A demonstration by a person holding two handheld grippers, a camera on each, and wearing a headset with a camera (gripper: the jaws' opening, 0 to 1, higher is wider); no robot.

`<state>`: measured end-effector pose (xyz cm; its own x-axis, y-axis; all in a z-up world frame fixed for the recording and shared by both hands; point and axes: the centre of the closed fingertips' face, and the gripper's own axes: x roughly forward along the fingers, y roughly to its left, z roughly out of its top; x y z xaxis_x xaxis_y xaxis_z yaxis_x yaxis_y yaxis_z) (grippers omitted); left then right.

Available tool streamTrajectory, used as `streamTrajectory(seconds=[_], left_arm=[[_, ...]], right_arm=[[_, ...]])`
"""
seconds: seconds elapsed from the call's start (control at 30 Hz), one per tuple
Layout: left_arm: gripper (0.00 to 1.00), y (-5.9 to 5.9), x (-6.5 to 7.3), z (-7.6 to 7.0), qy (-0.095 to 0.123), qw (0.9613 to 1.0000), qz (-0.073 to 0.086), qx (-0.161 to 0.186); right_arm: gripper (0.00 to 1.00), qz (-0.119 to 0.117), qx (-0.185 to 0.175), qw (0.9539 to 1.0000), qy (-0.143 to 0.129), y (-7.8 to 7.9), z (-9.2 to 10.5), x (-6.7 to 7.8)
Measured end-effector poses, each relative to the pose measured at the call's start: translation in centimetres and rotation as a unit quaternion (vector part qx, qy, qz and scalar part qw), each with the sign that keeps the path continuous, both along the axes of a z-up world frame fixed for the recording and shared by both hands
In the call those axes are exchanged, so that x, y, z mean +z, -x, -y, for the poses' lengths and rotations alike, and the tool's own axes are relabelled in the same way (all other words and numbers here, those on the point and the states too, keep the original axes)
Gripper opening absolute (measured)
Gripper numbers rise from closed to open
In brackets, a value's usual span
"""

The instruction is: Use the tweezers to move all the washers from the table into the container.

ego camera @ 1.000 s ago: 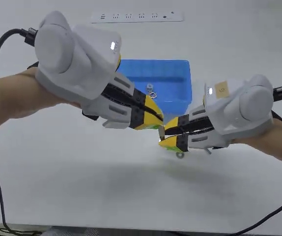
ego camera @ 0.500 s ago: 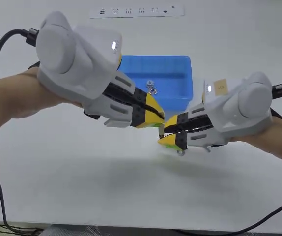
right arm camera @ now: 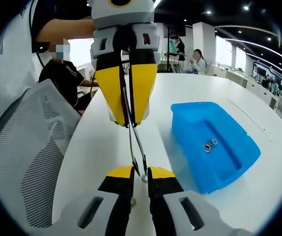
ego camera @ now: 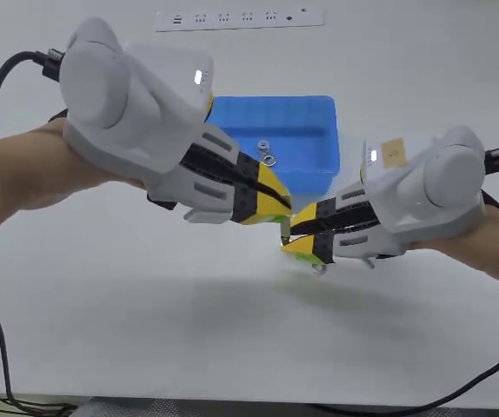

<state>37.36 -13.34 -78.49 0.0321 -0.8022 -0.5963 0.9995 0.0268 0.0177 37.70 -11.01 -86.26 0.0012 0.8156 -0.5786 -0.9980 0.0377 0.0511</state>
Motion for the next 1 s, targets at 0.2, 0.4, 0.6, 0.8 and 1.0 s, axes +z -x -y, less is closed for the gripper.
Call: streamTrajectory(seconds=[0.2,0.4,0.6,0.8,1.0], left_arm=[[0.06,-0.02,0.15,0.07,0.000,1.0000,-0.001,-0.002],[0.06,0.14,0.20,0.39,0.002,0.9999,-0.002,-0.010],[0.06,0.16,0.04,0.66,0.003,0.9999,0.001,-0.017],[0.06,0.00,-0.23,0.57,-0.002,0.9999,0.000,-0.017],[0.06,-0.08,-0.51,0.29,-0.006,0.9999,0.000,-0.015]], right_arm=[[0.12,0.000,-0.004,1.0000,-0.003,0.01,0.03,0.13],[0.11,-0.002,-0.008,0.9999,-0.006,0.21,0.28,0.14],[0.11,-0.001,-0.015,0.9999,-0.006,0.11,0.65,-0.04],[0.11,-0.004,-0.015,0.9999,-0.004,-0.12,0.41,-0.32],[0.11,-0.005,-0.014,0.9999,-0.002,-0.17,0.27,-0.57]])
